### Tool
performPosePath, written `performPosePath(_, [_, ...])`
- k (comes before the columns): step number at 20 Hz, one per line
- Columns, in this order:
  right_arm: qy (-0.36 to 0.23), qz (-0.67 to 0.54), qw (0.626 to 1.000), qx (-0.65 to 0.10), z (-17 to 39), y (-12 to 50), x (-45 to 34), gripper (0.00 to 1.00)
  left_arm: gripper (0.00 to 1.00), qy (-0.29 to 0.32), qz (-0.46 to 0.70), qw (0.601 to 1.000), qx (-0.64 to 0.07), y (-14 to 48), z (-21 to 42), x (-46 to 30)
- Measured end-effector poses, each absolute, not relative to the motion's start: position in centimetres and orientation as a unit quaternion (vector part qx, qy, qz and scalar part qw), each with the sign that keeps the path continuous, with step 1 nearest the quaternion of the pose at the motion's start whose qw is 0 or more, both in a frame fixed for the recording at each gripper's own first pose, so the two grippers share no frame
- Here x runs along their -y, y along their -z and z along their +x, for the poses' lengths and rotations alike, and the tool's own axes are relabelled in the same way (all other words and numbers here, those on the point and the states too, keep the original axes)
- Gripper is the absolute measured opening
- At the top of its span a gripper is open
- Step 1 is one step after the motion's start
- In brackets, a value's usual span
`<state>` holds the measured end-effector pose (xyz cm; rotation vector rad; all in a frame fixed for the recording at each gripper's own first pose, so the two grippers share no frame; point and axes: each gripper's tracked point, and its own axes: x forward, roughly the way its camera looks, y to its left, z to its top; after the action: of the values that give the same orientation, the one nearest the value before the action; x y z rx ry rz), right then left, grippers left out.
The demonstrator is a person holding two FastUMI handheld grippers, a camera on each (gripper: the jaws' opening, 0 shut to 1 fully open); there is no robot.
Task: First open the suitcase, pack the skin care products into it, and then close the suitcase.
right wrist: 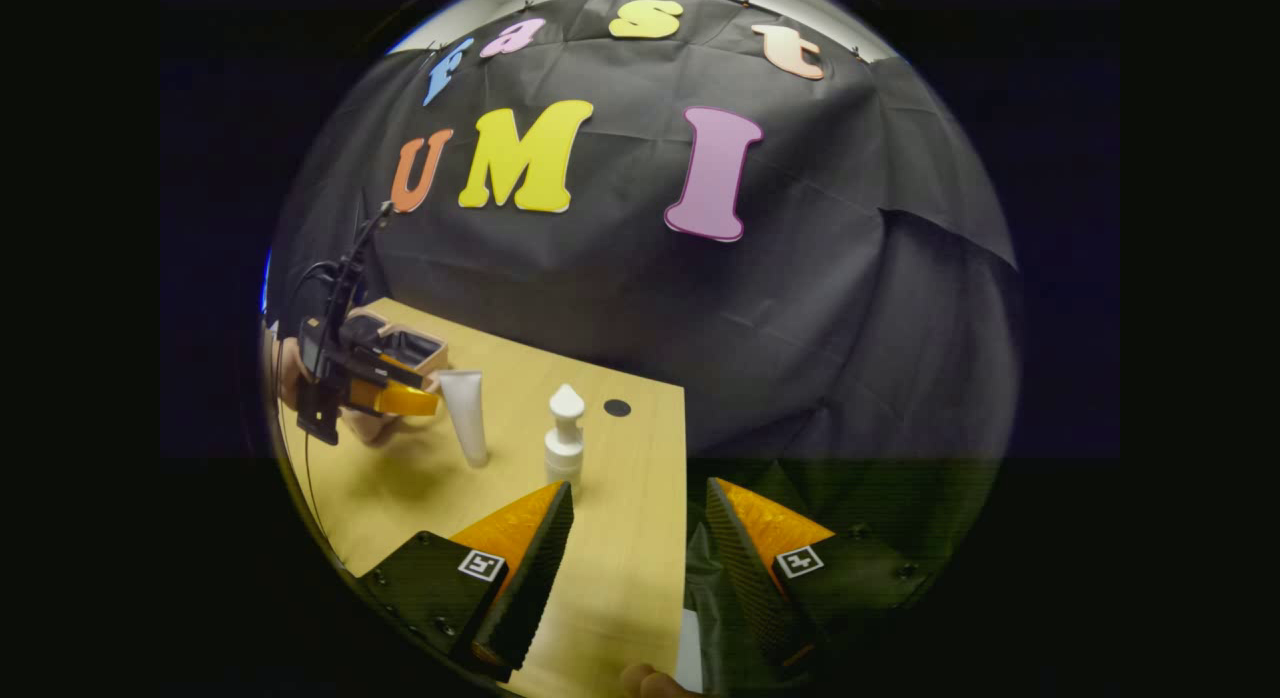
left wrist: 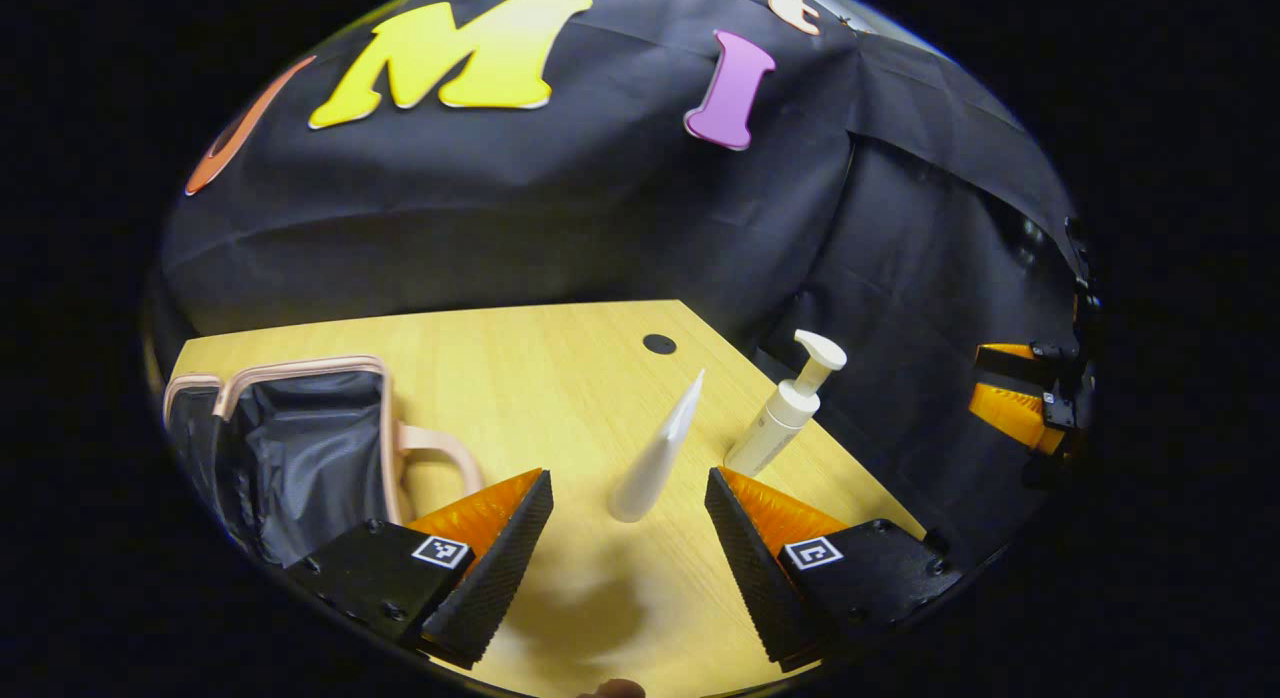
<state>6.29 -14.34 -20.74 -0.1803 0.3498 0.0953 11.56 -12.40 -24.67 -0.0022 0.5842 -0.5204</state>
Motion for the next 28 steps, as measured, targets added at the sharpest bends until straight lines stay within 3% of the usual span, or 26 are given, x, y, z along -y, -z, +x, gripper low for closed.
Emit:
performPosePath(9, [-0.07,-0.099,0.968,-0.219,5.0,24.5,16.5,0.8,0.96,0.237,-0.004,0.917,-0.319,31.0,16.2,14.1])
performPosePath(10, [-0.072,-0.097,0.967,-0.224,5.1,24.8,16.5,0.8,1.0,0.239,-0.008,0.919,-0.314,30.8,16.5,14.4])
performPosePath(14, [-0.075,-0.087,0.965,-0.236,6.2,25.6,15.8,0.8,0.69,0.233,-0.002,0.919,-0.319,30.9,16.5,14.5])
performPosePath(16, [-0.085,-0.083,0.967,-0.227,7.3,25.4,15.0,0.8,0.59,0.229,0.017,0.918,-0.323,30.4,15.7,14.0])
performPosePath(17, [-0.091,-0.086,0.966,-0.227,8.0,25.7,14.4,0.8,0.45,0.23,0.024,0.917,-0.324,29.9,15.0,13.8])
performPosePath(21, [-0.127,-0.064,0.965,-0.222,11.6,25.7,10.7,0.8,0.42,0.238,0.016,0.919,-0.314,26.9,11.5,13.2])
performPosePath(22, [-0.137,-0.055,0.963,-0.224,12.6,25.9,9.5,0.8,0.48,0.241,0.01,0.917,-0.317,26.1,10.1,13.0])
performPosePath(23, [-0.148,-0.048,0.962,-0.223,13.6,26.0,8.4,0.8,0.41,0.239,0.009,0.918,-0.318,25.5,8.9,12.5])
performPosePath(24, [-0.156,-0.049,0.961,-0.221,14.5,26.4,7.5,0.8,0.48,0.237,0.011,0.918,-0.318,25.0,7.7,11.9])
performPosePath(25, [-0.162,-0.05,0.96,-0.224,15.5,27.1,6.8,0.8,0.41,0.231,0.014,0.918,-0.323,24.7,6.5,11.2])
performPosePath(28, [-0.184,-0.029,0.954,-0.233,18.0,29.1,4.2,0.8,0.41,0.187,0.004,0.924,-0.334,23.6,3.0,8.0])
